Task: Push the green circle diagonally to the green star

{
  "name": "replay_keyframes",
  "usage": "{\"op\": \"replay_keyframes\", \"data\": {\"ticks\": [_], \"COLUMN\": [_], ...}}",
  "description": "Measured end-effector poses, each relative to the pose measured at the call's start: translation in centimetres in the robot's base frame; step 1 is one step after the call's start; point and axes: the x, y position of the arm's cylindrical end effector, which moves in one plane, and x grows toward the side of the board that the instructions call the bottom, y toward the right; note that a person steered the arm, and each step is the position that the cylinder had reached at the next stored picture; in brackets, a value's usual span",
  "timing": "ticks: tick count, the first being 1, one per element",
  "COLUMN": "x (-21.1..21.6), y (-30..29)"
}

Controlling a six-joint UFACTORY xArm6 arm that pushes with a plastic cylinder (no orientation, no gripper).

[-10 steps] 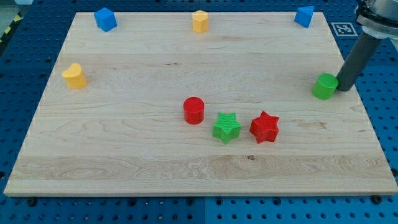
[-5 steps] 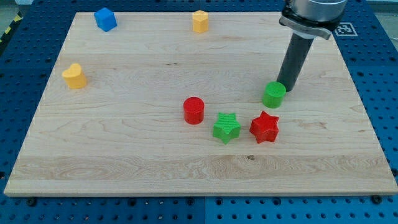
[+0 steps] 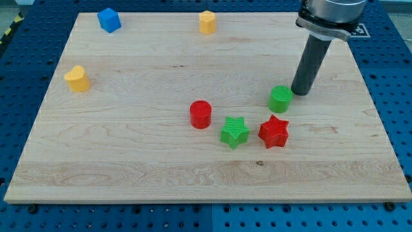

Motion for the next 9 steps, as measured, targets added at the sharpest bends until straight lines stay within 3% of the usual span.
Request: {"op": "replay_keyframes", "data": {"ticks": [2,9], "x": [2.8,3.1], "y": [0.8,-5.1]}}
